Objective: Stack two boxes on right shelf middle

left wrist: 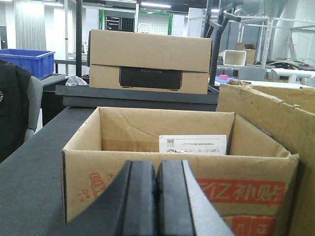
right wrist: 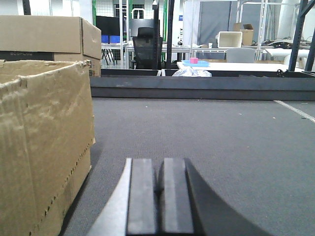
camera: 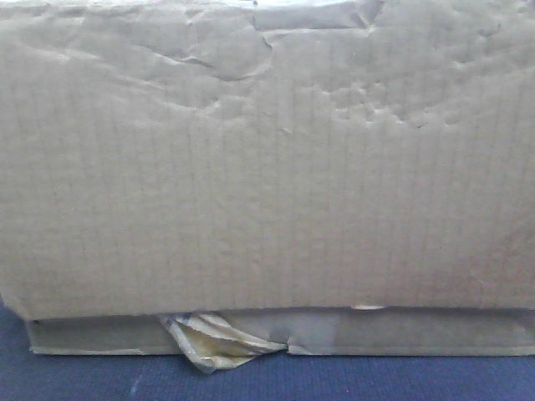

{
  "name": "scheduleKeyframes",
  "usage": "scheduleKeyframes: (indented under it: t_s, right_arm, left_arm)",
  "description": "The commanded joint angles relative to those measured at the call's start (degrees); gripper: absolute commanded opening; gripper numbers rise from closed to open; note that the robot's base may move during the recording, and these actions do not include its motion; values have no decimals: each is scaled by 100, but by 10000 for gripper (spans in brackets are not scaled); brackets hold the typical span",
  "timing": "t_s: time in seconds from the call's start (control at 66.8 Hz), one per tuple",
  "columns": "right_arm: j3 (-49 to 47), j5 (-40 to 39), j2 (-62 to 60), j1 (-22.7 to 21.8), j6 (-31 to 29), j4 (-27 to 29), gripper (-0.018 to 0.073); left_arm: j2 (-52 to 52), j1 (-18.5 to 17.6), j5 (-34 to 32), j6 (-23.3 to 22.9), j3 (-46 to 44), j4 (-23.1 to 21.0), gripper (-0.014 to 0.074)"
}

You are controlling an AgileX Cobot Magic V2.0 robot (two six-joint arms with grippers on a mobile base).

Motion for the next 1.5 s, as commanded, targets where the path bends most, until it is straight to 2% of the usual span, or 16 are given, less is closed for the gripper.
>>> scheduleKeyframes:
  t_s: [0.0, 0.464, 0.629, 0.719, 0.869, 1.004, 1.093, 1.183, 1.273, 1.408, 1.483]
  right_arm:
    - [11, -97, -15, -18, -26, 12, -168]
    - [11, -97, -15, -18, -26, 12, -168]
    - [11, -97, -15, -18, -26, 12, -168]
    - [11, -97, -15, -18, -26, 12, -168]
    - [11, -97, -15, -18, -26, 12, -168]
    - [11, -97, -15, -18, -26, 12, -168]
    - [11, -97, -15, -18, -26, 12, -168]
    - [11, -97, -15, -18, -26, 12, -168]
    - [11, -97, -15, -18, -26, 12, -168]
    - [11, -97, -15, -18, -26, 12, -168]
    - [11, -97, -15, -18, -26, 12, -168]
  left_arm:
    - [-16, 33, -87, 13, -13, 0, -102]
    - [-16, 33, -87, 13, -13, 0, -102]
    - [-16, 33, -313, 13, -13, 0, -102]
    - [-16, 33, 321, 13, -407, 0, -102]
    - [120, 33, 1822, 13, -1808, 609, -102]
    - [868, 33, 3322, 13, -3120, 489, -102]
    - [1402, 33, 3983, 34, -3745, 489, -102]
    - [1869, 33, 4506, 47, -4200, 519, -102]
    - [2330, 33, 4548, -14, -4536, 573, -102]
    - [3211, 97, 4752, -1114, -5059, 801, -102]
    - [3762, 150, 5142, -1185, -5345, 833, -100]
